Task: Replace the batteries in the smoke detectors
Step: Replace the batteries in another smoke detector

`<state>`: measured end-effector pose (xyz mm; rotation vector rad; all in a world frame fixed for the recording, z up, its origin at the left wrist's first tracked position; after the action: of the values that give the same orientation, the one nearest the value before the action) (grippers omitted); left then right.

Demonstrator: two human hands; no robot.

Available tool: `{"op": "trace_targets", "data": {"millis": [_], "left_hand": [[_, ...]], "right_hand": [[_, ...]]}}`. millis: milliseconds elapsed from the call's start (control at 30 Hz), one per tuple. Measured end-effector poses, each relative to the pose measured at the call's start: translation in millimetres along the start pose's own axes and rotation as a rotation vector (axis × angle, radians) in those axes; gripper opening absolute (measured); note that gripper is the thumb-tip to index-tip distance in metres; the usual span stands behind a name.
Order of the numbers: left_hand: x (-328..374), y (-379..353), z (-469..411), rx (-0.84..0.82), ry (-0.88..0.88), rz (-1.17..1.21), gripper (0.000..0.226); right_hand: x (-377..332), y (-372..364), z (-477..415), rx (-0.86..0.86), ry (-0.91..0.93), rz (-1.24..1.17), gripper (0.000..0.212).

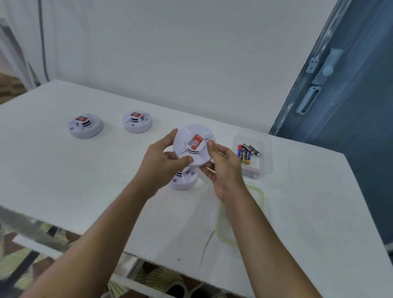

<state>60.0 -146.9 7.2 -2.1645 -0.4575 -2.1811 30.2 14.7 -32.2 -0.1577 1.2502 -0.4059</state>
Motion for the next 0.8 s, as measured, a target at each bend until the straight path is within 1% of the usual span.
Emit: {"op": "trace_targets", "data": {"millis": [233,567,667,800], "left_hand": [[-0.6,1.6,-0.7,0.006,-0.011,-0.014,0.071],[-2.6,3.7,-2.9,0.003,-0.005,-0.014,0.066],[-3.8,4.3,-3.5,0.003,-0.004,-0.01,0.071],[-2.7,5.2,-3.8,0.004,-0.01,0.004,0.072]], "right_hand": [[0.9,-1.4,0.1,0.005,-0.003,0.034,0.023],[1.9,-4.2,-0.4,0.004,-0.003,0.039,0.026],[2.6,-5.1,-0.6,-0.001,-0.003,0.039,0.023],[2.8,-5.9,-1.2,-0.005,0.0,0.035,0.021]]}}
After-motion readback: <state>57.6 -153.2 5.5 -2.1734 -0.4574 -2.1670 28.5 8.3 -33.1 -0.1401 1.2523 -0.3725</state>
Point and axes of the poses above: each hand's wrist, its own z-axis away from the middle knuckle, its own y-axis out of the back of the hand, x = y × z, the point moved 10 cm from there along -z, towards the middle knuckle, and after that the axes turned 6 degrees about x, right-handed, at the moved point
